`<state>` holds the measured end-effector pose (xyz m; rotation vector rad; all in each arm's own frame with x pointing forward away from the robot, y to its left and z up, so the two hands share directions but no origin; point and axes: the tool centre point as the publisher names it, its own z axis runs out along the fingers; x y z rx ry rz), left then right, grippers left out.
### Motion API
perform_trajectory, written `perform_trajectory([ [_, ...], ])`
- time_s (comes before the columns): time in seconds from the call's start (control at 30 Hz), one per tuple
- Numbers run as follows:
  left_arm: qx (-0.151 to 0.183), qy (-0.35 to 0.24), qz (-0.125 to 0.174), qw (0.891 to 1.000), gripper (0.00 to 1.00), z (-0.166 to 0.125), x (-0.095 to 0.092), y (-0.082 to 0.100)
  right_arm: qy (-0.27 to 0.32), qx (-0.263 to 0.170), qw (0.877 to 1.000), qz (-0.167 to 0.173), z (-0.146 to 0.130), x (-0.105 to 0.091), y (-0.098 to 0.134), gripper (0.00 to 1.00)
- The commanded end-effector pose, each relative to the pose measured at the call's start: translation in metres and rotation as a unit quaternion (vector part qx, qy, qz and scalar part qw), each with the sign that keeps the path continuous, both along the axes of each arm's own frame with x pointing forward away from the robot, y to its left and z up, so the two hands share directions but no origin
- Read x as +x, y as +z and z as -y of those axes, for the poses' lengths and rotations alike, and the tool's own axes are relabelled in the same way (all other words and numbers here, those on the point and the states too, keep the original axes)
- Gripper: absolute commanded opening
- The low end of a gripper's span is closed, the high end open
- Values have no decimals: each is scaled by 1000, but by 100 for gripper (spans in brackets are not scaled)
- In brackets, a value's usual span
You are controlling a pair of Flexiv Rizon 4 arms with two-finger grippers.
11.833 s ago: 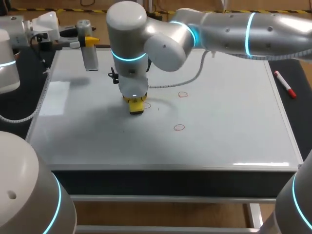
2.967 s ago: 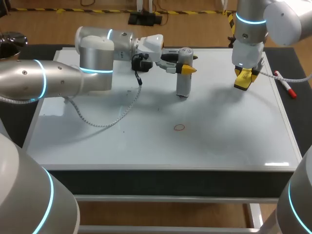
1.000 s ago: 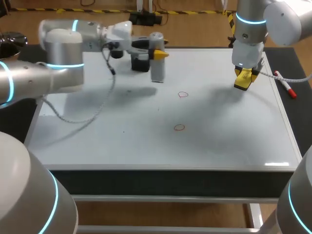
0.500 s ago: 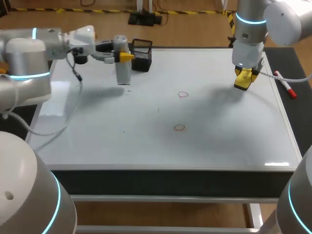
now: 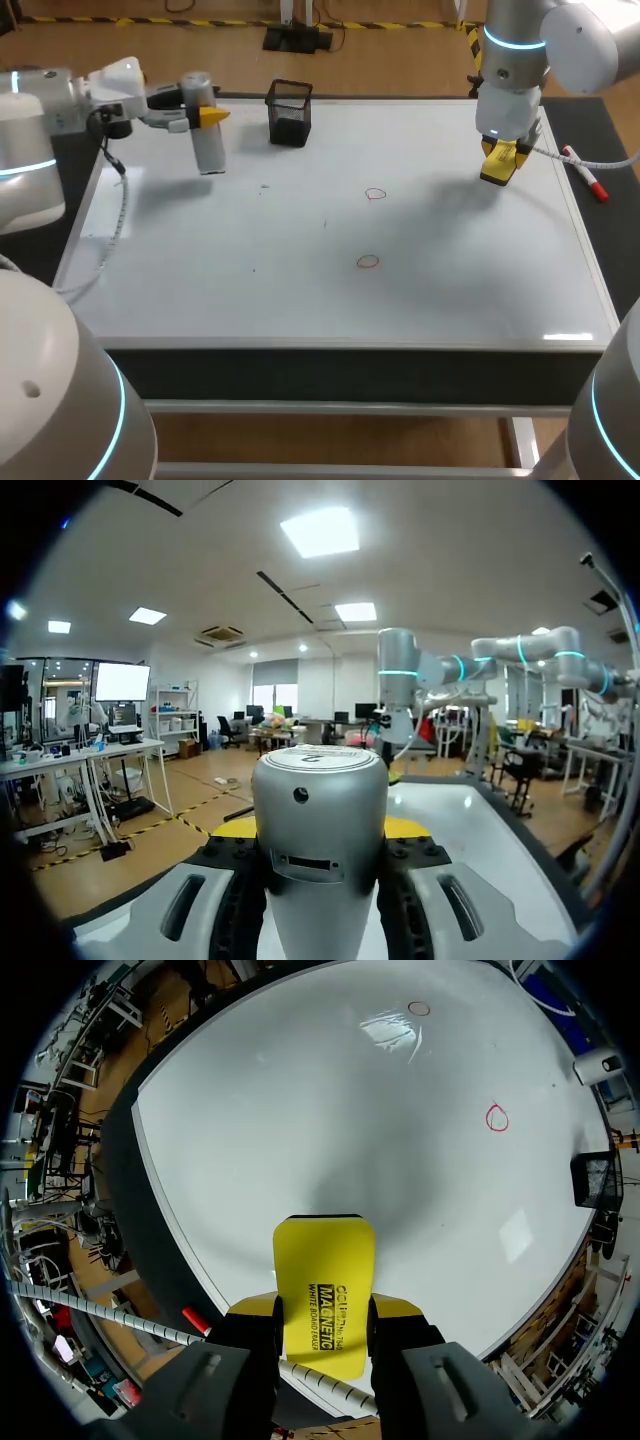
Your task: Pick up the inspection probe, press it on each red-marked spot on the whiteboard one by one, put down the probe, pick up the eraser, and wipe off all the red marks.
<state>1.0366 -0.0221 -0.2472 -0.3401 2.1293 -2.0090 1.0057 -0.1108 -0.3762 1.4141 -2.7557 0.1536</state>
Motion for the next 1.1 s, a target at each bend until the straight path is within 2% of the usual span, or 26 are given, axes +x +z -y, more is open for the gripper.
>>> perform_trajectory([
  [0.03, 1, 0, 0, 1000, 0, -3, -4, 3, 1, -2, 1000, -1, 0, 0, 1, 0],
  [0.17, 1, 0, 0, 1000, 0, -3, -4, 3, 1, -2, 1000, -1, 0, 0, 1, 0],
  [0.2, 1, 0, 0, 1000, 0, -3, -4, 3, 11, -15, 1000, 2, -5, 0, 4, 0],
  [0.43, 1, 0, 0, 1000, 0, -3, -4, 3, 108, -4, 994, 18, -80, -17, 14, 0],
  [0.57, 1, 0, 0, 1000, 0, -3, -4, 3, 164, -11, 986, 13, -129, -30, 8, 0],
  [0.7, 1, 0, 0, 1000, 0, -3, -4, 3, 202, 3, 979, 10, -170, -38, 0, 0],
  [0.9, 1, 0, 0, 1000, 0, -3, -4, 3, 252, 23, 967, 7, -213, -41, -7, 0],
  [1.1, 1, 0, 0, 1000, 0, -3, -4, 3, 283, 28, 959, -7, -237, -37, -21, 0],
])
